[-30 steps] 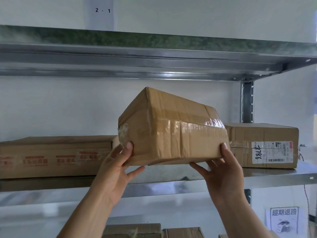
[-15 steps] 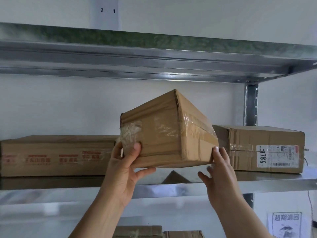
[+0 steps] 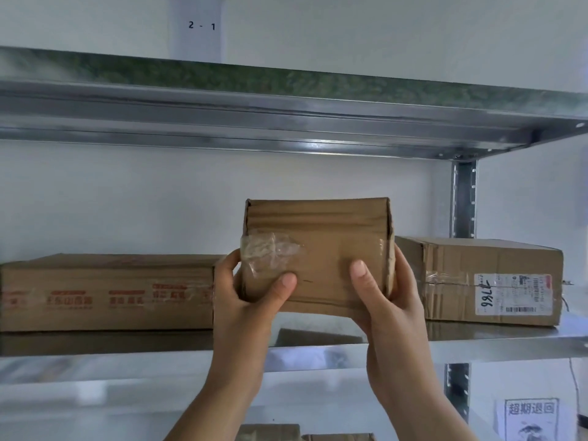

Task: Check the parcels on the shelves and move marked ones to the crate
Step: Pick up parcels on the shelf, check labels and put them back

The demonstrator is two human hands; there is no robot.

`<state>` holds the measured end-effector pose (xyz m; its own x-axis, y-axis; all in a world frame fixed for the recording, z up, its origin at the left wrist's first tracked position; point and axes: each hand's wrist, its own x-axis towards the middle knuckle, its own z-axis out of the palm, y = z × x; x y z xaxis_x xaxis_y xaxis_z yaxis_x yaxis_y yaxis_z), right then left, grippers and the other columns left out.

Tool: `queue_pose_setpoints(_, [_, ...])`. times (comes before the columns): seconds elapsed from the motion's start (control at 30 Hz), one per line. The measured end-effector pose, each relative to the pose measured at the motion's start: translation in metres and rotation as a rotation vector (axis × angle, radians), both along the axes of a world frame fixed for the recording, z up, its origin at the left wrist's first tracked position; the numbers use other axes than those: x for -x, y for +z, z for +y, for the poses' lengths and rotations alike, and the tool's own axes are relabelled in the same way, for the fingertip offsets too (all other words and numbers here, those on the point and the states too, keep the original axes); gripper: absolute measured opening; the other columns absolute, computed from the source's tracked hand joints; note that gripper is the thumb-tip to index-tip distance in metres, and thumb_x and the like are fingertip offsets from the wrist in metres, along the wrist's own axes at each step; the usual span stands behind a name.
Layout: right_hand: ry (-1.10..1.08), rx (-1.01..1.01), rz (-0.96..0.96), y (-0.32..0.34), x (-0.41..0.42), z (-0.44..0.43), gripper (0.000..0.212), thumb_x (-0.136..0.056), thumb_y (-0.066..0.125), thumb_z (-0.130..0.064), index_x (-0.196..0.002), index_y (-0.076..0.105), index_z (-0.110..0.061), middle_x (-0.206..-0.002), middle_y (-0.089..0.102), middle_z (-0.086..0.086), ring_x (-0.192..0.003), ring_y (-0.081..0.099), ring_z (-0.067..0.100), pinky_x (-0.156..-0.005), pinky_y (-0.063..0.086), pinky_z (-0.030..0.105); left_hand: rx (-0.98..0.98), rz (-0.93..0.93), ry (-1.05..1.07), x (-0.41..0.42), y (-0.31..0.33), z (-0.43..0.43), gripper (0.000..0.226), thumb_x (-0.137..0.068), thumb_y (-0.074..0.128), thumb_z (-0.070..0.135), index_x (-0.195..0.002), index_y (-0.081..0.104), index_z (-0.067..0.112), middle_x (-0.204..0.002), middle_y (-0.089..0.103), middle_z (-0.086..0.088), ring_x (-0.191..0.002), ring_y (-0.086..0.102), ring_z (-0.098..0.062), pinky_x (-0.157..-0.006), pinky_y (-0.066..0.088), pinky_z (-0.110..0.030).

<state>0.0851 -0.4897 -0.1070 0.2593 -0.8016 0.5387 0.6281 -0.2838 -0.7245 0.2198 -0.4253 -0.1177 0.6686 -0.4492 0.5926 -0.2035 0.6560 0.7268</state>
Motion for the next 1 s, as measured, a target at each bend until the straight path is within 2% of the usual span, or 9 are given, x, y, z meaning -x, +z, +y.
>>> queue_pose_setpoints(0.2, [-0.023, -0.075, -0.104, -0.008, 0.004, -0.016, 0.059, -0.078, 0.076, -0.024, -0.135, 0.063, -0.022, -0.121, 0.075, 0.003, -0.11, 0.072, 0.024, -0.092, 0.058, 0.046, 0.009, -0.061, -0.02, 0.01, 0.001, 0.007, 0.025, -0.082, 0.065, 0.045, -0.106, 0.064, 0.051, -0.116, 0.071, 0.014, -0.109, 0.068, -0.006, -0.1, 0.052, -0.049])
queue_pose_setpoints(0.3, [0.002, -0.112, -0.131, -0.011, 0.009, -0.024, 0.054, -0.077, 0.074, -0.024, -0.13, 0.067, -0.019, -0.118, 0.076, 0.004, -0.109, 0.072, 0.026, -0.093, 0.057, 0.048, 0.021, -0.006, -0.052, 0.007, 0.001, 0.006, 0.027, -0.091, 0.047, 0.049, -0.106, 0.07, 0.046, -0.114, 0.073, 0.013, -0.109, 0.068, -0.006, -0.092, 0.056, -0.042])
queue_pose_setpoints(0.47, [0.039, -0.188, -0.171, -0.015, 0.016, -0.04, 0.047, -0.078, 0.071, -0.032, -0.124, 0.07, -0.019, -0.121, 0.074, 0.01, -0.118, 0.067, 0.034, -0.1, 0.051, 0.063, -0.012, -0.066, -0.03, 0.002, 0.003, 0.005, 0.036, -0.105, 0.042, 0.008, -0.116, 0.071, 0.026, -0.098, 0.073, 0.02, -0.1, 0.068, 0.002, -0.079, 0.061, -0.029])
queue_pose_setpoints(0.57, [0.071, -0.199, -0.203, -0.018, 0.018, -0.043, 0.064, -0.067, 0.081, -0.046, -0.124, 0.07, -0.019, -0.126, 0.071, 0.012, -0.122, 0.064, 0.038, -0.101, 0.047, 0.069, -0.017, -0.06, -0.032, -0.003, 0.003, 0.003, 0.036, -0.1, 0.049, -0.002, -0.117, 0.07, 0.022, -0.092, 0.073, 0.014, -0.094, 0.07, -0.002, -0.077, 0.062, -0.032])
queue_pose_setpoints(0.63, [0.078, -0.216, -0.221, -0.02, 0.017, -0.043, 0.081, -0.056, 0.088, -0.052, -0.127, 0.068, -0.02, -0.128, 0.07, 0.012, -0.122, 0.065, 0.037, -0.099, 0.047, 0.07, -0.018, -0.071, -0.024, -0.006, 0.001, 0.001, 0.034, -0.096, 0.06, 0.002, -0.119, 0.07, 0.025, -0.098, 0.074, 0.007, -0.099, 0.07, -0.008, -0.079, 0.063, -0.04])
queue_pose_setpoints(0.73, [0.127, -0.241, -0.237, -0.023, 0.019, -0.047, 0.062, -0.073, 0.076, -0.045, -0.13, 0.067, -0.021, -0.128, 0.07, 0.011, -0.122, 0.064, 0.037, -0.099, 0.047, 0.072, -0.045, -0.114, 0.04, -0.01, -0.003, 0.0, 0.043, -0.081, 0.08, 0.025, -0.121, 0.069, 0.032, -0.106, 0.073, 0.0, -0.107, 0.068, -0.012, -0.085, 0.06, -0.049])
queue_pose_setpoints(0.8, [0.163, -0.257, -0.24, -0.024, 0.02, -0.051, 0.053, -0.082, 0.068, -0.041, -0.131, 0.066, -0.02, -0.128, 0.07, 0.011, -0.122, 0.064, 0.037, -0.097, 0.047, 0.073, -0.092, -0.15, 0.091, -0.011, -0.003, 0.0, 0.053, -0.072, 0.083, 0.043, -0.122, 0.065, 0.041, -0.111, 0.07, 0.005, -0.106, 0.065, -0.003, -0.089, 0.058, -0.038])
queue_pose_setpoints(0.9, [0.211, -0.275, -0.253, -0.024, 0.022, -0.051, 0.051, -0.086, 0.064, -0.041, -0.132, 0.065, -0.018, -0.128, 0.071, 0.011, -0.122, 0.065, 0.035, -0.095, 0.047, 0.075, -0.125, -0.143, 0.121, -0.012, 0.003, 0.003, 0.05, -0.078, 0.079, 0.036, -0.122, 0.057, 0.041, -0.119, 0.061, 0.013, -0.093, 0.059, 0.019, -0.07, 0.049, -0.006])
queue_pose_setpoints(1.0, [0.251, -0.295, -0.25, -0.022, 0.025, -0.053, 0.05, -0.087, 0.061, -0.043, -0.131, 0.067, -0.018, -0.127, 0.072, 0.011, -0.121, 0.066, 0.036, -0.097, 0.046, 0.074, -0.164, -0.092, 0.146, -0.024, 0.006, 0.003, 0.074, -0.071, 0.07, 0.051, -0.141, 0.05, 0.035, -0.135, 0.051, 0.013, -0.108, 0.056, 0.012, -0.083, 0.044, -0.014])
